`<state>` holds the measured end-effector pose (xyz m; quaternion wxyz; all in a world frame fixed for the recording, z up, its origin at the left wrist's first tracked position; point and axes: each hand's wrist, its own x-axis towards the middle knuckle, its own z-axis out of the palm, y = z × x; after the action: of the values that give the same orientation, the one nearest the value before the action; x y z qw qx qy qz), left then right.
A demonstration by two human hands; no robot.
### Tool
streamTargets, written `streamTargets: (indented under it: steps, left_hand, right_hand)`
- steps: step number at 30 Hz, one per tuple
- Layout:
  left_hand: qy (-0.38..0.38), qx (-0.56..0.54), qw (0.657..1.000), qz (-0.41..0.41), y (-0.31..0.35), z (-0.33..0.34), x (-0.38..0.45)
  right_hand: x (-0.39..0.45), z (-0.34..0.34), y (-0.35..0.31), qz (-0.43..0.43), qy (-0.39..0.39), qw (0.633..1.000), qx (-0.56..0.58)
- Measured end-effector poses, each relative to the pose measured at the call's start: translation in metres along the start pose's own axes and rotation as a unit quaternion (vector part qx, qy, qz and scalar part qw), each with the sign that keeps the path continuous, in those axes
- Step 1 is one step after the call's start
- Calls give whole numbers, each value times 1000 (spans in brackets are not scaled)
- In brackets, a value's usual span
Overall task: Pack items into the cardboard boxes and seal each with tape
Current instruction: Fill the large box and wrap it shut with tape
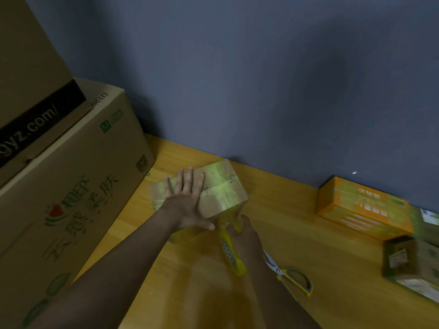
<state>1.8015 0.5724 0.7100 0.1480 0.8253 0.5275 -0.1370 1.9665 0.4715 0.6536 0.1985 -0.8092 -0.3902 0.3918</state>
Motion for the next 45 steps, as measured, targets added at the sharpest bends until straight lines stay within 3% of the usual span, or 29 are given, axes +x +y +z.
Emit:
streamTargets:
  steps: [2, 5, 10, 15, 18, 21, 22, 24, 26, 30, 33, 36, 41, 45]
  left_hand:
    - [-3, 66, 998, -10, 11, -6, -2]
    - [-23, 83, 996, -6, 19, -14, -6]
    - [-119, -57, 990, 45, 23, -16, -32]
    - [-236, -237, 941, 59, 27, -21, -52]
    - [-160, -243, 957, 18, 22, -20, -56]
    - [32, -49, 998, -39, 22, -5, -56]
    - [48, -7, 997, -53, 26, 6, -58]
    - [12, 15, 999, -43, 35, 34, -64]
    - [-13, -37, 998, -44, 40, 60, -70]
    - [38, -87, 991, -92, 42, 85, -61]
    - [64, -94, 988, -109, 42, 88, -59]
    - [75, -101, 986, -112, 43, 92, -58]
    - [62, -82, 991, -90, 47, 93, -59]
    - [40, -82, 992, -83, 49, 89, -59]
  right_hand:
    - [-6, -4, 6, -3, -7, 1000, -5]
    - [-22, -15, 17, 3, -12, 1000, -10]
    - [-68, -56, 35, -19, 8, 1000, -1]
    - [-113, -80, 34, -62, -15, 998, -6]
    - [-121, -88, 14, -69, -102, 986, 110]
    - [-107, -81, -11, -136, -101, 973, 159]
    - [-96, -74, -17, -160, -72, 974, 146]
    - [-76, -63, -35, -178, -39, 975, 127]
    - [-59, -55, -49, -161, -22, 978, 128]
    - [-44, -47, -62, -103, -33, 984, 140]
    - [-53, -51, -56, -120, 22, 987, 107]
    - [-83, -69, -21, -112, 85, 988, 62]
    - [-119, -53, 71, 31, 24, 996, -85]
    - [-101, -31, 98, 62, 29, 996, -63]
